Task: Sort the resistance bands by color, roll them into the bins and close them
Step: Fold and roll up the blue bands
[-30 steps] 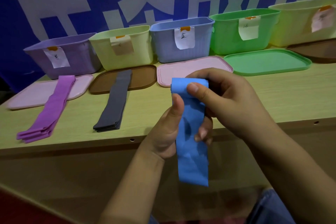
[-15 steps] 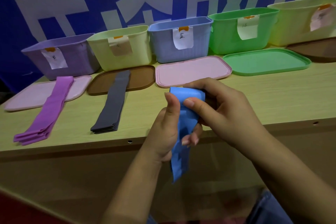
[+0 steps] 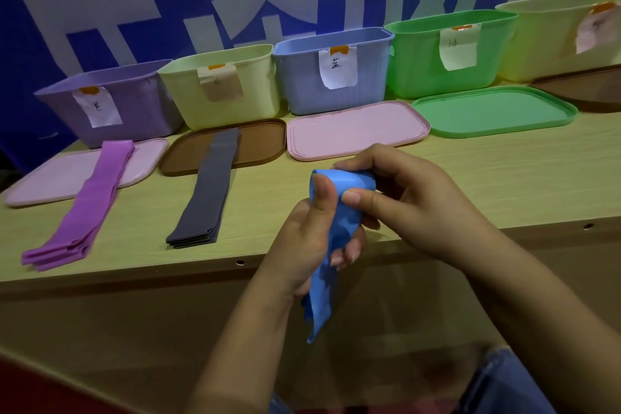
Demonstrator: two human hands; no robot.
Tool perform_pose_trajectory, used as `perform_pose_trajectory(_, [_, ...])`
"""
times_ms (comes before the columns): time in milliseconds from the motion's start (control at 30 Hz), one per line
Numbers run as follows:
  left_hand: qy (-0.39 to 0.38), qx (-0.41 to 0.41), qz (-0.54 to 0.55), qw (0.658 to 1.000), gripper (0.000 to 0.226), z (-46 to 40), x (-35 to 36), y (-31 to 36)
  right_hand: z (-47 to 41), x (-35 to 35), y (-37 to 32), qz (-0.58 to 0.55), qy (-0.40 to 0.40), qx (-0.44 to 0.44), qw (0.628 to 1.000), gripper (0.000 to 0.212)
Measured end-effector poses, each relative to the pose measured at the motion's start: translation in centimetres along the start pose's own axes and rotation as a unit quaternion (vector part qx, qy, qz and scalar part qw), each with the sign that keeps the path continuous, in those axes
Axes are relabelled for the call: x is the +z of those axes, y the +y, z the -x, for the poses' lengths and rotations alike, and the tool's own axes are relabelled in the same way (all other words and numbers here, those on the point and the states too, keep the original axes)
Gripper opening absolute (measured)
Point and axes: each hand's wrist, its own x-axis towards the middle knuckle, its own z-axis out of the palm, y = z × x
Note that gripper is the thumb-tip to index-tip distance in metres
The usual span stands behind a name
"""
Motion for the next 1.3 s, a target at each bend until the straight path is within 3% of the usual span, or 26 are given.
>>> perform_pose_trajectory(167, [0.035,-0.005,0.0,0.999,0.068,-0.1,0.1,-0.2,-0.1,0.6,0.5,0.039,0.009,0.02,0.999,0.022])
perform_pose_trajectory(333, [-0.002,0.032,-0.027,0.999,0.066,0.7,-0.3,0.1,0.1,-1.3,-1.2,-0.14,-0.098,0.102,0.98,0.032])
perform_pose_trajectory(400, [-0.02,0.039,-0.043,0.998,0.066,0.9,-0.1,0.7,0.0,-1.4,-1.7,-0.14,-0.097,0.135,0.976,0.033])
perform_pose_trajectory(500, [-0.044,0.041,-0.05,0.997,0.042,1.4,0.1,1.1,-0.1,-0.8,-2.1,-0.107,-0.121,0.137,0.977,0.043])
perform_pose_trajectory(600, [-0.071,0.05,-0.045,0.995,0.023,2.0,-0.1,1.7,0.2,-1.1,-2.3,-0.13,-0.145,0.139,0.971,0.038])
perform_pose_trajectory(733, [-0.072,0.063,-0.015,0.995,0.033,2.1,-0.6,1.7,0.5,-0.8,-3.0,-0.12,-0.115,0.137,0.977,0.024])
perform_pose_trajectory(900, [-0.069,0.024,0.122,0.99,0.046,1.6,-0.4,1.3,0.8,-0.5,-3.7,-0.072,-0.039,0.065,0.994,0.015])
perform_pose_trajectory(1067, [-0.113,-0.004,0.093,0.989,0.031,1.4,0.5,1.0,0.2,-0.6,-3.9,0.001,0.043,0.009,0.999,0.018])
perform_pose_trajectory(1300, [-0.095,-0.011,0.085,0.992,0.063,0.9,-1.4,1.6,-0.1,-1.1,-4.3,-0.012,0.064,0.017,0.998,0.013])
